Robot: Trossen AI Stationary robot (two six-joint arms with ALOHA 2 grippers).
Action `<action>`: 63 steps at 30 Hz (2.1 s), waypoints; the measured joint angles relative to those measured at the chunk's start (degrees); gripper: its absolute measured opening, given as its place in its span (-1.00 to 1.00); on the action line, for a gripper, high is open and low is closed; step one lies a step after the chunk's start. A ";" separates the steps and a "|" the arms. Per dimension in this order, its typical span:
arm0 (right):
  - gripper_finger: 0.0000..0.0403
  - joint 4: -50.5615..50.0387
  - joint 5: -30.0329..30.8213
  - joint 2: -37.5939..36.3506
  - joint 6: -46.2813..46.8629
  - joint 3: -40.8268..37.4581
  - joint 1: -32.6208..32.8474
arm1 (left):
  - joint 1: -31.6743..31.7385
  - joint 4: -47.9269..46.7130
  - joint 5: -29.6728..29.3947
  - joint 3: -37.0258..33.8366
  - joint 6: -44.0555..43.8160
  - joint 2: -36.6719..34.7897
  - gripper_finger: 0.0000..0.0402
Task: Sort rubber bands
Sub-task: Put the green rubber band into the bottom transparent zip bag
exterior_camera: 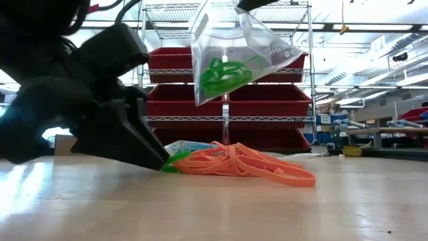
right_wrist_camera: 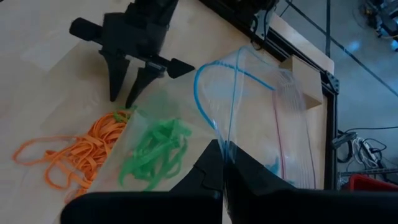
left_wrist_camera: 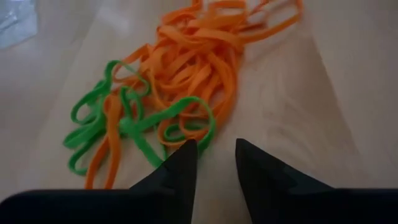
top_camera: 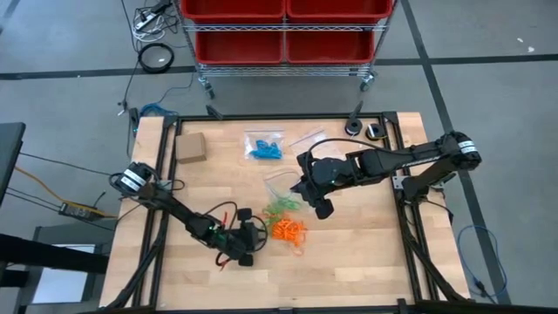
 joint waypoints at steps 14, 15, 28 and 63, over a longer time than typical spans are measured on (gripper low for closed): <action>-1.00 0.13 -0.07 -0.02 0.00 0.00 0.04 | 0.32 -7.86 -2.54 2.51 1.43 -0.31 -0.53; -1.00 0.13 -0.07 -0.02 0.00 0.00 0.04 | 0.52 -7.85 -2.54 2.51 1.45 -0.31 -0.55; -1.00 0.20 -0.04 -0.02 0.59 0.00 0.05 | 2.40 -12.97 2.17 2.47 5.72 -2.43 -0.97; -1.00 5.01 1.22 3.86 -3.60 -0.07 1.46 | 26.20 -37.00 31.34 30.42 21.66 -28.26 -1.00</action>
